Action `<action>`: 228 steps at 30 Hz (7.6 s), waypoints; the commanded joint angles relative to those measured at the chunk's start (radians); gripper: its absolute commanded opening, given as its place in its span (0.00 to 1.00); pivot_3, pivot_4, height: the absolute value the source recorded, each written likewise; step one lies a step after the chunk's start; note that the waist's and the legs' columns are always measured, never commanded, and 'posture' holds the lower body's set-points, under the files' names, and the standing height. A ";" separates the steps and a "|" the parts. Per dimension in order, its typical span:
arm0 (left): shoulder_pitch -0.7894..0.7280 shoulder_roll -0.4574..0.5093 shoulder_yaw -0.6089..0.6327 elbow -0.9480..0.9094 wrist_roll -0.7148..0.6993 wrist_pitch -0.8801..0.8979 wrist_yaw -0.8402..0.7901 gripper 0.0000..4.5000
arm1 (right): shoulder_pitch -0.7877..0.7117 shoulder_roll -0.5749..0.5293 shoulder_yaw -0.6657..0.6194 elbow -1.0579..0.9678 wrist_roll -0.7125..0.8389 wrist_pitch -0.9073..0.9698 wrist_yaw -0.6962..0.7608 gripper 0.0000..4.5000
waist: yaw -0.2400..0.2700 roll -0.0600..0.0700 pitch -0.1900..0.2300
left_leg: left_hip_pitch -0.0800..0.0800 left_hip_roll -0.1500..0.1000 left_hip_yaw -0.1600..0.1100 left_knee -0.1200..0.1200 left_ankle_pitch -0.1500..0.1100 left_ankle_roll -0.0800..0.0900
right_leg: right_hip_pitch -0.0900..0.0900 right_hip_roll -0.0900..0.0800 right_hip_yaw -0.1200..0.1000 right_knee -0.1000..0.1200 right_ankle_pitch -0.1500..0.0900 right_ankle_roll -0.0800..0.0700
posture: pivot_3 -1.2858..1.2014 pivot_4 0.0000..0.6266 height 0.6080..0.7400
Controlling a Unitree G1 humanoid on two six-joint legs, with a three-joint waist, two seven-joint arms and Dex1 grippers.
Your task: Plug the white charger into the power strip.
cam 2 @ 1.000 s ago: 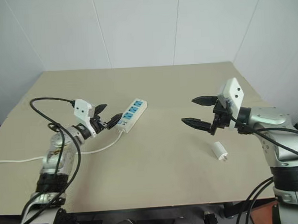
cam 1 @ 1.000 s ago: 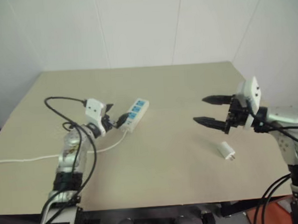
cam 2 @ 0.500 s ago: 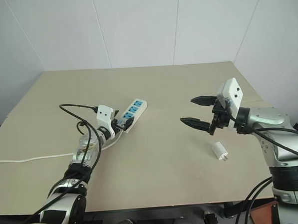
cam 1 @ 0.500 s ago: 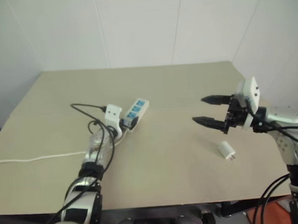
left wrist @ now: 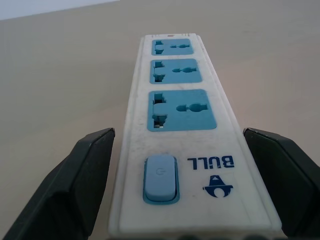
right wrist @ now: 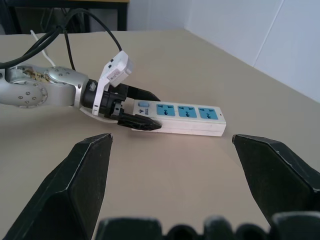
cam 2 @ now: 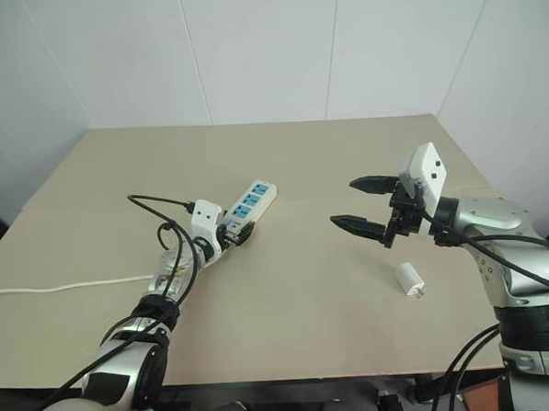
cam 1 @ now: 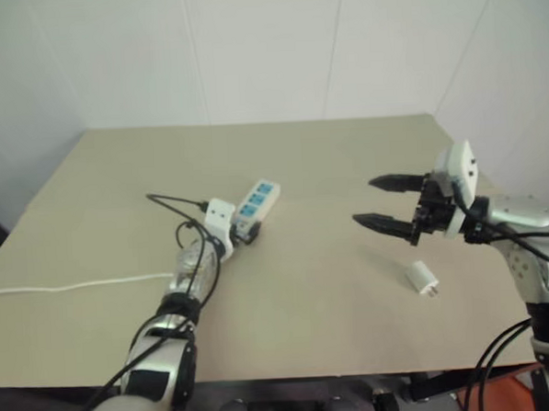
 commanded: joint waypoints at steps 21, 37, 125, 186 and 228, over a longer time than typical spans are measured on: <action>0.004 0.000 -0.020 -0.034 0.029 0.168 -0.053 0.99 | -0.038 -0.009 -0.053 -0.030 0.042 0.015 -0.007 1.00 | -0.002 0.001 -0.001 | 0.001 0.000 0.000 0.000 0.000 0.000 | 0.000 0.000 0.000 0.000 -0.001 0.001 | 0.52 0.24 1.00; 0.063 0.000 -0.018 -0.136 -0.001 0.267 -0.114 0.74 | -0.071 -0.004 -0.056 -0.012 0.054 0.023 -0.002 1.00 | -0.006 0.001 -0.001 | 0.001 0.000 0.000 0.000 0.000 0.000 | 0.000 0.000 0.000 0.000 -0.001 0.001 | 0.52 0.24 1.00; 0.424 0.293 -0.228 -0.721 -0.121 0.156 -0.819 0.74 | -0.642 -0.125 0.709 0.569 -0.146 1.119 -0.224 1.00 | -0.017 0.005 -0.001 | -0.010 0.003 0.003 -0.001 0.000 0.000 | -0.015 0.000 0.002 0.002 0.000 -0.003 | 0.52 0.24 1.00; 0.453 0.355 -0.214 -0.751 -0.144 0.174 -0.797 0.74 | -0.586 -0.042 0.697 0.583 -0.287 1.010 -0.104 0.25 | -0.044 0.005 -0.001 | -0.010 0.003 0.002 -0.001 0.000 0.001 | -0.014 0.001 0.002 0.004 0.000 -0.003 | 0.52 0.24 1.00; 0.232 0.265 -0.226 -0.348 -0.110 -0.057 -0.960 0.74 | -0.058 0.536 0.262 0.214 -0.149 -0.283 0.027 0.25 | -0.025 0.003 -0.002 | -0.001 0.003 0.000 0.000 0.000 0.000 | -0.003 0.002 0.000 0.003 0.000 -0.002 | 0.52 0.24 1.00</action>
